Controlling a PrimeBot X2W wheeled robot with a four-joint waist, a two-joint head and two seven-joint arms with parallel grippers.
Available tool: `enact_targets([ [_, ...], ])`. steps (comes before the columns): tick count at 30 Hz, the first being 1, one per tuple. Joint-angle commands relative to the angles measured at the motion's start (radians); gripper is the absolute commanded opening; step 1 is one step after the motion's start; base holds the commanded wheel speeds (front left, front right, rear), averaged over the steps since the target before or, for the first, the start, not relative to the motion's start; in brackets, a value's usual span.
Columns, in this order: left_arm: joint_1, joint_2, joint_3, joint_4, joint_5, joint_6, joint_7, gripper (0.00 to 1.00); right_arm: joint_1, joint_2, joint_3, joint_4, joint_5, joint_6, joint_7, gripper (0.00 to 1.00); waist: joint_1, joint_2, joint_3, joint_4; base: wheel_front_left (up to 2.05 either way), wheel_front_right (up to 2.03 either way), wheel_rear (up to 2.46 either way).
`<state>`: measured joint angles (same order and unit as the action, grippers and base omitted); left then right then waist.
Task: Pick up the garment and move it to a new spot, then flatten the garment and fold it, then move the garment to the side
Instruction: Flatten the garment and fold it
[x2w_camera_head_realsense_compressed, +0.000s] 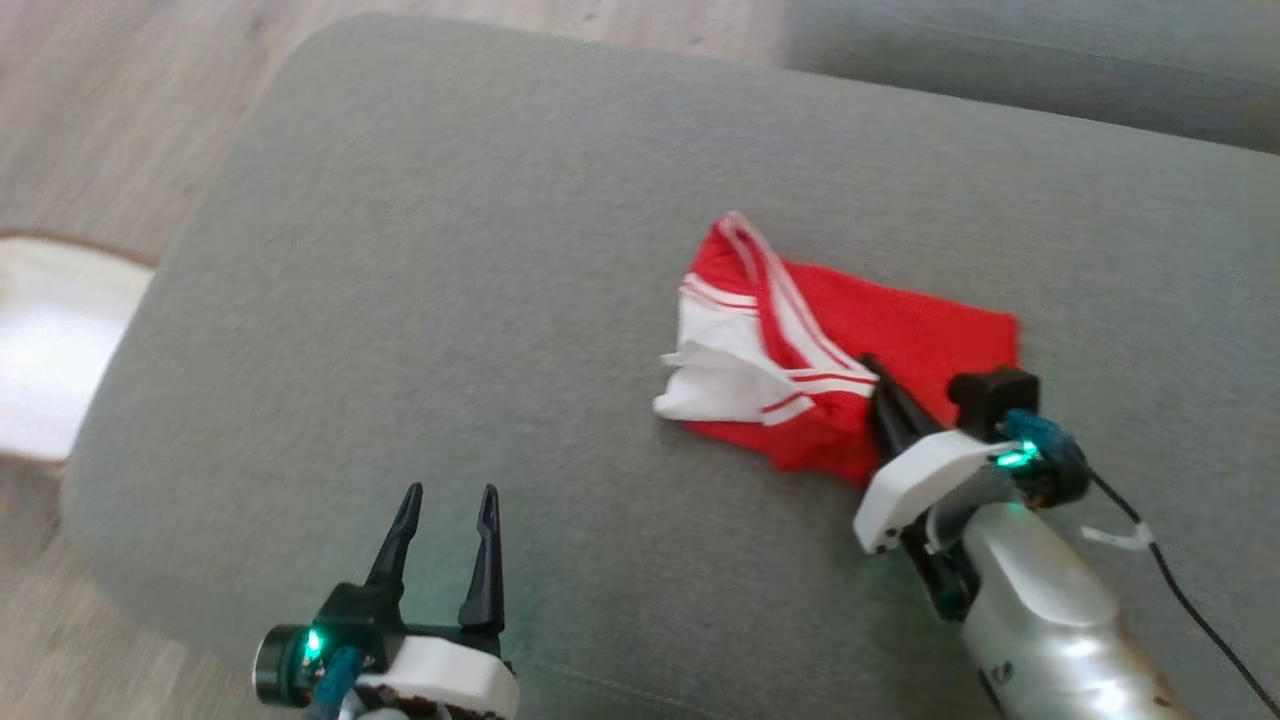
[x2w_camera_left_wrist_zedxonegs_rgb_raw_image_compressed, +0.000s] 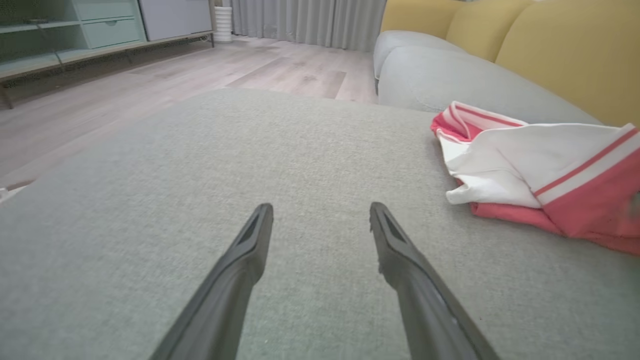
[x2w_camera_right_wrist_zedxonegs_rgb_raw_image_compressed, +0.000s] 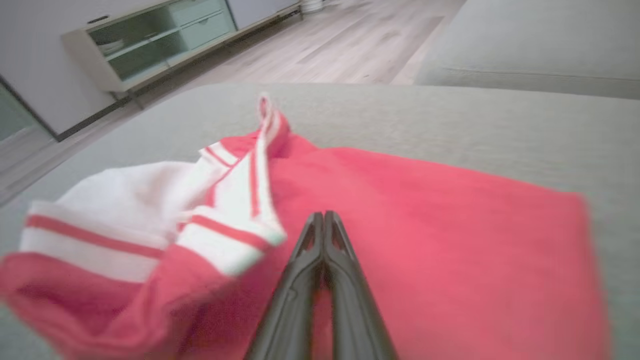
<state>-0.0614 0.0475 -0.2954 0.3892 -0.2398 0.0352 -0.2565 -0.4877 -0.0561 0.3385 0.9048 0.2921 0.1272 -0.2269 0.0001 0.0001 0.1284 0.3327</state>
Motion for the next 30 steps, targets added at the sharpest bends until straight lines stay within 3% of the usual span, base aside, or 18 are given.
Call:
enact_targets([
  [1, -0.050, 0.003, 0.022, -0.028, -0.009, 0.004, -0.005, 1.00, -0.039, 0.006, 0.063, -0.025, 0.028, 0.003, 0.000, 0.00, -0.0001, -0.0001, 0.038, 0.062, 0.00, 0.00, 0.00],
  [6, -0.056, 0.003, 0.023, -0.032, -0.012, 0.007, -0.005, 1.00, -0.056, 0.006, 0.256, -0.086, 0.134, 0.003, 0.000, 0.00, -0.0001, -0.0001, 0.040, 0.085, 0.00, 0.00, 0.00],
  [12, -0.061, 0.003, 0.028, -0.039, -0.011, 0.008, -0.005, 1.00, -0.057, 0.006, 0.402, -0.133, 0.235, 0.003, 0.016, 0.00, -0.0001, -0.0001, 0.027, 0.061, 0.00, 0.00, 0.00],
  [15, -0.062, 0.003, 0.034, -0.048, -0.006, 0.006, -0.005, 1.00, -0.070, 0.006, 0.412, -0.134, 0.263, 0.003, -0.006, 0.00, -0.0001, -0.0001, 0.019, 0.022, 0.00, 0.00, 0.00],
  [18, -0.068, 0.003, 0.044, -0.053, 0.001, 0.003, -0.005, 1.00, -0.082, 0.006, 0.356, -0.113, 0.266, 0.003, -0.027, 0.00, -0.0001, -0.0001, 0.008, -0.028, 0.00, 0.00, 0.00],
  [19, -0.070, 0.003, 0.049, -0.052, 0.005, 0.001, -0.005, 1.00, -0.085, 0.006, 0.322, -0.098, 0.259, 0.003, -0.030, 0.08, -0.0001, -0.0001, 0.002, -0.047, 0.00, 0.00, 0.00],
  [20, -0.073, 0.003, 0.056, -0.053, 0.008, 0.000, -0.005, 1.00, -0.086, 0.006, 0.280, -0.082, 0.247, 0.003, -0.033, 0.31, -0.0001, -0.0001, -0.006, -0.067, 0.00, 0.00, 0.00],
  [21, -0.075, 0.003, 0.063, -0.053, 0.011, 0.000, -0.005, 1.00, -0.086, 0.006, 0.232, -0.076, 0.227, 0.003, -0.034, 0.71, -0.0001, -0.0001, -0.013, -0.086, 0.00, 0.00, 0.00],
  [22, -0.077, 0.003, 0.067, -0.052, 0.016, -0.002, -0.005, 1.00, -0.082, 0.006, 0.176, -0.077, 0.203, 0.003, -0.034, 1.00, -0.0001, -0.0001, -0.019, -0.104, 0.00, 0.00, 0.00],
  [27, -0.077, 0.003, 0.109, -0.041, 0.036, -0.001, -0.005, 1.00, 0.005, 0.006, -0.099, -0.132, 0.072, 0.003, -0.034, 1.00, -0.0001, -0.0001, -0.053, -0.195, 0.00, 0.00, 0.00],
  [30, -0.069, 0.003, 0.152, -0.036, 0.037, 0.009, -0.005, 1.00, 0.062, 0.006, -0.210, -0.172, 0.021, 0.003, -0.035, 1.00, -0.0001, -0.0001, -0.071, -0.246, 0.00, 0.00, 0.00],
])
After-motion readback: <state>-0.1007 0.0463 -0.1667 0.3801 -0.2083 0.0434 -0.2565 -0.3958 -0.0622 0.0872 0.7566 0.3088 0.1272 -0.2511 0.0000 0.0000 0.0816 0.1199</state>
